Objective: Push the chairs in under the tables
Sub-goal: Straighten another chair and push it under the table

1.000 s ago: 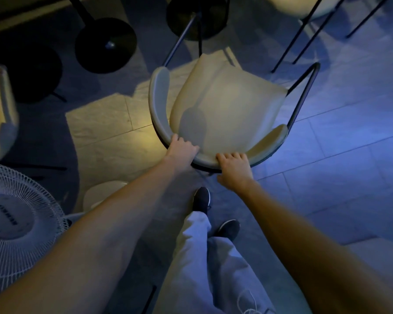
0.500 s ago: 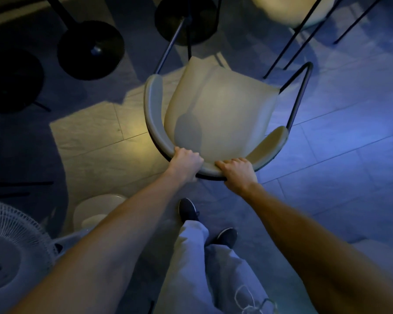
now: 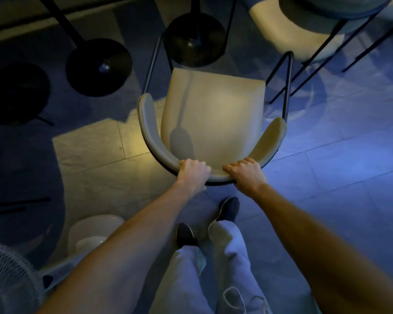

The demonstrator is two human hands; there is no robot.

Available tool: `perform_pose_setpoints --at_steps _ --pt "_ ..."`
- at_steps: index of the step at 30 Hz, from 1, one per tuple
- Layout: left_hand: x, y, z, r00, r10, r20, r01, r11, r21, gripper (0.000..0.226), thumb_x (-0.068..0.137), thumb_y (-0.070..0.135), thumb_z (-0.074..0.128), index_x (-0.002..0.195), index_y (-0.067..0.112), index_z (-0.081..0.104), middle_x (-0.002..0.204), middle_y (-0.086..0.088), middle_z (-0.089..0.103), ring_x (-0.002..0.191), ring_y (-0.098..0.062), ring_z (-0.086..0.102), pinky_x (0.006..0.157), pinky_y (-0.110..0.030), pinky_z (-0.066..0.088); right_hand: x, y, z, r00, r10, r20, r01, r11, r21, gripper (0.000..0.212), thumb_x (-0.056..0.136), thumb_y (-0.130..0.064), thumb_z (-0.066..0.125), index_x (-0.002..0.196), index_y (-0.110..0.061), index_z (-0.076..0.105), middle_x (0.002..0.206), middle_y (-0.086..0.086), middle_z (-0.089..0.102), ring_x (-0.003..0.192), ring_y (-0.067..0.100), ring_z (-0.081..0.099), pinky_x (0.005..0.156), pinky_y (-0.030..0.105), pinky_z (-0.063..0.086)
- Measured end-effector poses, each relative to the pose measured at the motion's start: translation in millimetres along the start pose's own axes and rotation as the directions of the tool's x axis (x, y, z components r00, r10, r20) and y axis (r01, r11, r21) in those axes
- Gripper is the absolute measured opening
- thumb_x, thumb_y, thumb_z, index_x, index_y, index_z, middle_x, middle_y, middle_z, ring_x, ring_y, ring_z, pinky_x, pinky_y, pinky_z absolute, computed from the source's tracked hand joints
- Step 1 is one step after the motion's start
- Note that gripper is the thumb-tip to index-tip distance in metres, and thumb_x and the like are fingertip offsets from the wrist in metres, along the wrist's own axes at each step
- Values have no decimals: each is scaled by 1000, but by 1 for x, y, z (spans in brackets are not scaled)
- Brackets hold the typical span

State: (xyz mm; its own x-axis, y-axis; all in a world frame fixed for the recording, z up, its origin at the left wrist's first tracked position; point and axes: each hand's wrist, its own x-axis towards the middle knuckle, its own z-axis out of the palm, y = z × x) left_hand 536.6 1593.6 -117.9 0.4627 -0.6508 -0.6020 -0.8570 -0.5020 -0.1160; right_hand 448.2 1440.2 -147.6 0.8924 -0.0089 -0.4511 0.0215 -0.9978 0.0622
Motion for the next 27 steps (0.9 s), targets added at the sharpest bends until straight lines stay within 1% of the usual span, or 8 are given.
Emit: perform_pose_setpoints --at_steps 3,7,13,15,19,22,24,27 --pt "22 -5 -18 999 -44 4 44 998 -41 41 85 50 72 110 19 66 102 -1 67 98 -27 68 86 -46 53 22 27 -12 999 -43 4 44 999 -12 40 84 -19 64 121 -33 61 108 -6 73 102 20 69 95 36 47" --pt "52 -10 -49 992 -124 37 127 986 -104 31 85 44 72 105 20 67 97 1 67 96 -25 68 88 -45 52 50 66 -29 997 -80 5 80 997 -17 44 82 -17 63 123 -32 60 109 -6 73 102 22 68 95 35 45" --pt "101 -18 -84 983 -175 52 182 964 -192 29 85 42 73 103 21 68 95 0 67 94 -26 68 90 -47 52 96 124 -47 988 -153 -9 152 987 -56 47 84 -23 65 130 -31 58 116 -6 70 108 20 66 100 35 44" --pt "114 -26 -90 982 -184 52 191 960 -207 27 86 41 73 100 20 67 90 -1 64 91 -26 67 88 -46 52 112 134 -55 986 -167 -10 166 984 -60 44 85 -23 65 128 -31 59 116 -6 70 108 20 66 100 35 44" --pt "139 -52 -100 974 -222 46 227 949 -221 21 86 38 72 94 21 64 78 0 52 87 -25 66 86 -42 51 148 142 -72 981 -193 -5 192 978 -76 42 85 -23 65 126 -30 59 113 -5 71 105 21 66 98 36 46" --pt "158 -78 -109 970 -240 27 240 944 -225 22 83 39 74 90 21 64 82 0 62 86 -25 67 83 -40 51 181 149 -88 980 -198 0 198 976 -88 43 83 -23 66 125 -30 60 112 -4 71 104 22 67 95 35 46" --pt "171 -95 -115 968 -252 18 248 939 -239 22 83 39 73 94 21 67 88 0 67 88 -25 68 85 -41 51 202 153 -99 980 -201 -5 200 977 -76 42 84 -23 65 125 -29 60 112 -4 71 104 23 67 94 35 46" --pt "193 -127 -125 963 -269 -5 261 937 -232 23 84 40 72 97 21 68 93 -1 69 92 -26 68 88 -42 50 240 159 -115 979 -204 -15 202 975 -97 43 83 -22 63 125 -28 60 111 -3 71 103 24 68 92 36 47"
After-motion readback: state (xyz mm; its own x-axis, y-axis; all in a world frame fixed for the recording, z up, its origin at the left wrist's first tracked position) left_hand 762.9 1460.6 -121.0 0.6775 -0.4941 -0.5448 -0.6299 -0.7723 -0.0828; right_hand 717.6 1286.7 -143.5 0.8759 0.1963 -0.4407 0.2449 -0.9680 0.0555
